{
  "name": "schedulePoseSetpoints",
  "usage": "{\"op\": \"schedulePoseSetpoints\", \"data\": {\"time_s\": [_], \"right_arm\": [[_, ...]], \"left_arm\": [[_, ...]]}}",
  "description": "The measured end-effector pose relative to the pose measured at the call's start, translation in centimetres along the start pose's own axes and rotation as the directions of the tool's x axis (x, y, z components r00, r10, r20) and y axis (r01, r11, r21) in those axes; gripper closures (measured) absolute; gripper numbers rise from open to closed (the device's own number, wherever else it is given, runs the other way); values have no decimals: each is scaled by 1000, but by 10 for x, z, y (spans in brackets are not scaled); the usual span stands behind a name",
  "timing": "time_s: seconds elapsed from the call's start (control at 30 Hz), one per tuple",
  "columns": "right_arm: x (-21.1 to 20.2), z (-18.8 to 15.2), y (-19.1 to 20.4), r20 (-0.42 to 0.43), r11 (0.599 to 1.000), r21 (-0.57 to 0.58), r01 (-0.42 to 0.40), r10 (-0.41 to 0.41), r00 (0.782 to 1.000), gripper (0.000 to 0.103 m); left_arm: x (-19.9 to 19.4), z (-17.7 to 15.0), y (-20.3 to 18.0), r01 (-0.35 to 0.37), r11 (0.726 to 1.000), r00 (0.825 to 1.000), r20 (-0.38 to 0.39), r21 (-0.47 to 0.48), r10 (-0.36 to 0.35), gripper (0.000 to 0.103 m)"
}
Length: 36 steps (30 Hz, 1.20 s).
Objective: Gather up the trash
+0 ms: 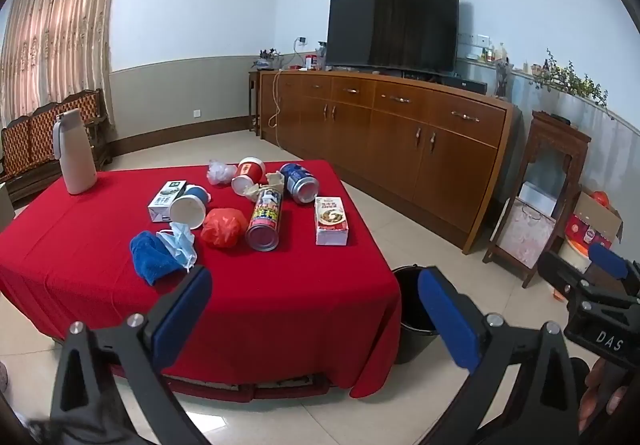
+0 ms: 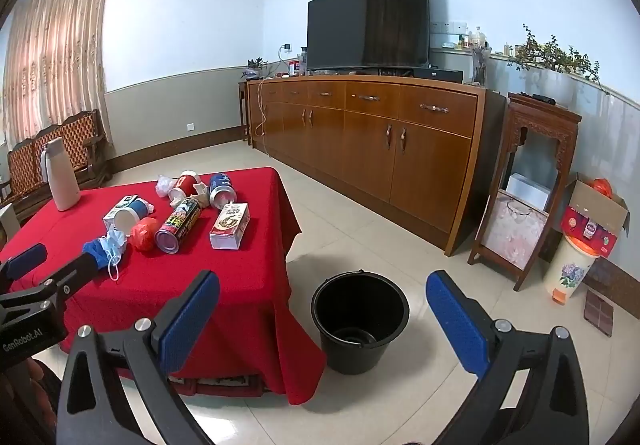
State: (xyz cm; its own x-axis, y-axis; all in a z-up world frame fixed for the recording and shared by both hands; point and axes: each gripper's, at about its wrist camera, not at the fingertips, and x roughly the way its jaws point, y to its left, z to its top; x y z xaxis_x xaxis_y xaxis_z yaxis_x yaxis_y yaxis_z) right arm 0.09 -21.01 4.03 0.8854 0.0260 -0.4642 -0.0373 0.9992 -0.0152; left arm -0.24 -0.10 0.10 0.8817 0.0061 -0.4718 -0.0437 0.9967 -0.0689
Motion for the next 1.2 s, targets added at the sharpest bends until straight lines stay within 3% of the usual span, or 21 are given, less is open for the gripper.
{"op": "schedulePoseSetpoints", "data": {"time_s": [1.2], "right_arm": [[-1, -7, -21, 1, 999, 32, 5, -5, 1000, 0]], "left_arm": [[1, 0, -17, 10, 1000, 1000, 2, 12, -10, 0]]}}
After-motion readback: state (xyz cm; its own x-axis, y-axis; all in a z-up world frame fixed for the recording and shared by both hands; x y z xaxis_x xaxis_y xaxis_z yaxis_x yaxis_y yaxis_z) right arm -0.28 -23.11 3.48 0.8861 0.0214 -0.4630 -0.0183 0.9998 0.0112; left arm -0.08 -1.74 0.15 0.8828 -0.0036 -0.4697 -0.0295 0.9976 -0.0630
